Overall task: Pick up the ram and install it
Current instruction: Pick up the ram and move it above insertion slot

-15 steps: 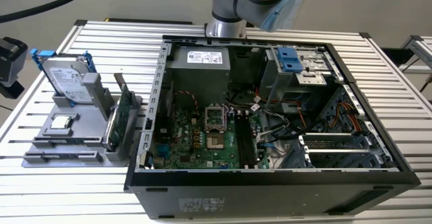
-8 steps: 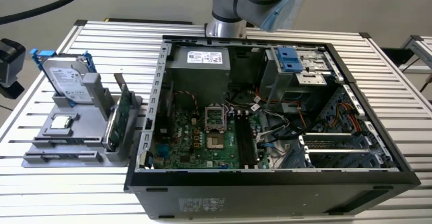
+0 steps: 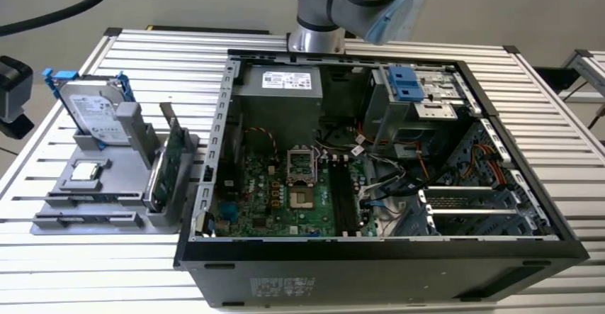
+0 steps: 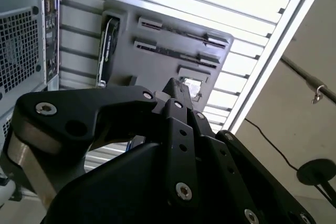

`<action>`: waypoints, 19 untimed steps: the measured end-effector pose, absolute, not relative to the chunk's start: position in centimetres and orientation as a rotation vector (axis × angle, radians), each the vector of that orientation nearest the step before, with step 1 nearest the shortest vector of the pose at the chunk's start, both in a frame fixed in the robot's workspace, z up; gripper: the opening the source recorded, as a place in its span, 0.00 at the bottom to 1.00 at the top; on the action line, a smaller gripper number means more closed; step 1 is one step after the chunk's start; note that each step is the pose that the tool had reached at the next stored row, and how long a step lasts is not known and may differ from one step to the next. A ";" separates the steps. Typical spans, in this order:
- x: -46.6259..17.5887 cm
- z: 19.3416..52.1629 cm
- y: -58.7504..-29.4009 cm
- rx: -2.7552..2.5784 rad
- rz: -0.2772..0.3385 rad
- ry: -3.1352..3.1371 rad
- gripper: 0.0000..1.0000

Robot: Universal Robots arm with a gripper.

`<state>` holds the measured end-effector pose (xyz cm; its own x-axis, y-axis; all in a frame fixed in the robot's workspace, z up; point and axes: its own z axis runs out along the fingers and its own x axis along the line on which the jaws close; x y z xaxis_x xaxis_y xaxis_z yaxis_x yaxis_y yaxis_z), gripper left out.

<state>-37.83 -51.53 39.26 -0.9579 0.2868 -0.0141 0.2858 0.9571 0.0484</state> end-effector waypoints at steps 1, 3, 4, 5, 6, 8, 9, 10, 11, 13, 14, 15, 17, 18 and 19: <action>-37.8 39.3 -51.5 0.463 0.071 3.085 0.00; -37.9 39.2 -51.5 0.488 0.071 3.081 0.00; -37.9 39.2 -51.5 0.501 0.071 3.079 0.00; -37.9 39.2 -51.5 0.514 0.071 3.076 0.00; -37.9 39.2 -51.5 0.528 0.071 3.074 0.00; -37.9 39.1 -51.5 0.554 0.071 3.069 0.00; -37.9 39.0 -51.5 0.568 0.070 3.066 0.00; -37.9 39.0 -51.5 0.581 0.070 3.063 0.00; -38.0 38.9 -51.5 0.595 0.070 3.060 0.00; -38.0 38.8 -51.5 0.626 0.069 3.054 0.00; -38.1 38.8 -51.5 0.641 0.069 3.050 0.00; -38.1 38.8 -51.5 0.657 0.069 3.047 0.00; -38.1 38.7 -51.5 0.689 0.069 3.039 0.00; -38.2 38.7 -51.5 0.706 0.068 3.035 0.00; -38.2 38.6 -51.5 0.723 0.068 3.031 0.00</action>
<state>-38.19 -51.52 38.64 -0.8921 0.4517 -0.0141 0.4506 0.8914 0.0484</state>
